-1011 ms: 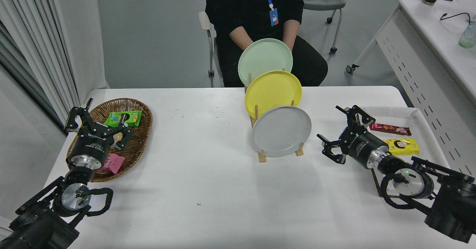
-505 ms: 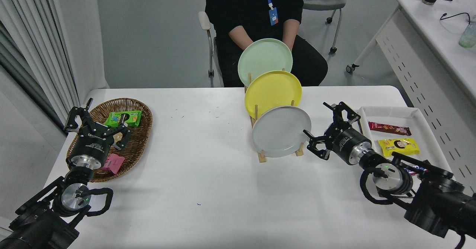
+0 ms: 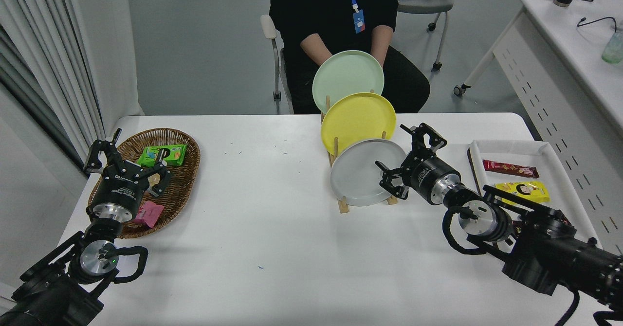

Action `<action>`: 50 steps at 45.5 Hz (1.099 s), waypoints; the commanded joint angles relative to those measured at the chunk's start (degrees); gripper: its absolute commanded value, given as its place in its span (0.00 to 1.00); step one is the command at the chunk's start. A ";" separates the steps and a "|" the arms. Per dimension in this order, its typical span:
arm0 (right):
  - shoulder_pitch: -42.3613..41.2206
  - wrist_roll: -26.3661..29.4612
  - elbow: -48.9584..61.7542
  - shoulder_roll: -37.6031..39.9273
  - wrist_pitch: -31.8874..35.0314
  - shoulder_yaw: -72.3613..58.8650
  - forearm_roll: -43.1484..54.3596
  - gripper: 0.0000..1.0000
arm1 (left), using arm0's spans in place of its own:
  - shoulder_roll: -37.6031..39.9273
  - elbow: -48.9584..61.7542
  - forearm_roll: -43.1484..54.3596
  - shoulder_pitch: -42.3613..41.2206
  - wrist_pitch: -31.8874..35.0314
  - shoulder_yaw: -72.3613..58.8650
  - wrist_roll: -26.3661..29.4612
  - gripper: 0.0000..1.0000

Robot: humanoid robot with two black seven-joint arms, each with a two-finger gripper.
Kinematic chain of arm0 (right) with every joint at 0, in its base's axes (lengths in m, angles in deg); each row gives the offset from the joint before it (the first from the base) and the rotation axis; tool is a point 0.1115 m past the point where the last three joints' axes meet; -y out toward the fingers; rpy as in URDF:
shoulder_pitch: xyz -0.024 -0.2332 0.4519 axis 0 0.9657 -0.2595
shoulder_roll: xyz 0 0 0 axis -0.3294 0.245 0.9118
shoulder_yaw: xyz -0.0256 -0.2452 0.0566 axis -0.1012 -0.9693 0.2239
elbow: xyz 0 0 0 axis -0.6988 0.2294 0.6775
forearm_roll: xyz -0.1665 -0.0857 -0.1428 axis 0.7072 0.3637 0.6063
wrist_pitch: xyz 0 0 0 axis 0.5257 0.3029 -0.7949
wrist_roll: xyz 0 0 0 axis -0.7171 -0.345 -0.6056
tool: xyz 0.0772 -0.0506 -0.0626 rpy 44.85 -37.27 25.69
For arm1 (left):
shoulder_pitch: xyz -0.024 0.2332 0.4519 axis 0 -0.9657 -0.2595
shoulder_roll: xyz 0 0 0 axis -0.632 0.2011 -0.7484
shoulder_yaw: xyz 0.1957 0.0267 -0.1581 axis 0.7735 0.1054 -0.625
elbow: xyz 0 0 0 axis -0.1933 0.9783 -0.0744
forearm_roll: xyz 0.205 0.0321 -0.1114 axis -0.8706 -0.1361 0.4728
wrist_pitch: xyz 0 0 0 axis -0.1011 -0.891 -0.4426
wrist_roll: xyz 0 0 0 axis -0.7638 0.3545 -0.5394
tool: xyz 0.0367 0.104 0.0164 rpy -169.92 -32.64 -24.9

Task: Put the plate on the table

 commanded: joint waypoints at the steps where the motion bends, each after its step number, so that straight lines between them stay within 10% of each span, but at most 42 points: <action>1: -1.68 0.05 0.01 -0.49 -2.55 -0.59 0.39 1.00 | 0.00 0.00 0.00 0.01 0.00 0.00 0.00 0.98; 50: -1.15 0.05 0.01 -1.72 -7.04 -1.12 2.58 0.86 | 0.00 0.00 0.00 0.01 0.00 0.00 0.00 0.98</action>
